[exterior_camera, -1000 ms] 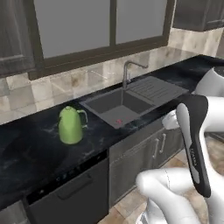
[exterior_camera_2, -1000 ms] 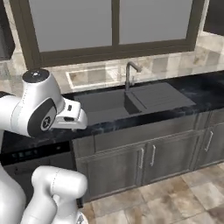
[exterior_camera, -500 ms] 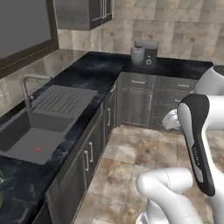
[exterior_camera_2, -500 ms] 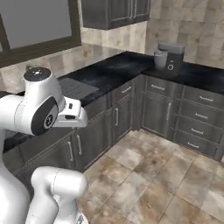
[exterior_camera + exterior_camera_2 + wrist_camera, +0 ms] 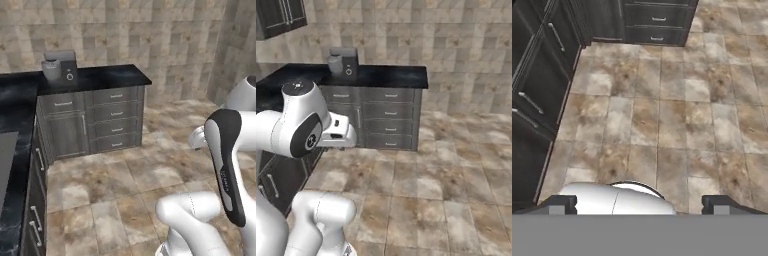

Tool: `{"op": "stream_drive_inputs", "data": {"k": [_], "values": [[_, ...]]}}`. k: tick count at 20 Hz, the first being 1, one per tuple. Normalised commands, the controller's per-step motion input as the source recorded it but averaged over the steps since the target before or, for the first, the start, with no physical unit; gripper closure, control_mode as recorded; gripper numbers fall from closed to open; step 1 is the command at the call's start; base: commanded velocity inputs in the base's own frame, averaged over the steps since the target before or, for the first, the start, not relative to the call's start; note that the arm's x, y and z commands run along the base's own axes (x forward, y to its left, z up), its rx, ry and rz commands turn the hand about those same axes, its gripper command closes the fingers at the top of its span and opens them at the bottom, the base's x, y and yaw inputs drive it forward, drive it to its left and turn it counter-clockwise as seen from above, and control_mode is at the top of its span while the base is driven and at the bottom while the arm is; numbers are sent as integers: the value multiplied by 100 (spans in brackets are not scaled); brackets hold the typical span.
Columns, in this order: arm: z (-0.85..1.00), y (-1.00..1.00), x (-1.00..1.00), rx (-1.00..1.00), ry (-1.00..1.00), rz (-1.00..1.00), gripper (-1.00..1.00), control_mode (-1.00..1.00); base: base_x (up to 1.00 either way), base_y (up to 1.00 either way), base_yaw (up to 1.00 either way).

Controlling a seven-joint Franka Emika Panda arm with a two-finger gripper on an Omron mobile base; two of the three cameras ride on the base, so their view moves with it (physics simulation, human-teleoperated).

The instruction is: Navigate to the stand mixer.

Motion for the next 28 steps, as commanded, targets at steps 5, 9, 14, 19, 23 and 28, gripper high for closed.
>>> {"op": "stream_drive_inputs", "data": {"k": [5, 9, 14, 19, 23, 28], "values": [[0, 0, 0, 0, 0, 0, -100, 100, 96, 98, -44], [0, 0, 0, 0, 0, 0, -100, 100, 100, 68, -8], [0, 0, 0, 0, 0, 0, -100, 100, 100, 16, 7], [0, 0, 0, 0, 0, 0, -100, 100, 100, -35, 29], [0, 0, 0, 0, 0, 0, -100, 100, 96, 3, 42], [0, 0, 0, 0, 0, 0, -100, 100, 89, 2, 47]]}}
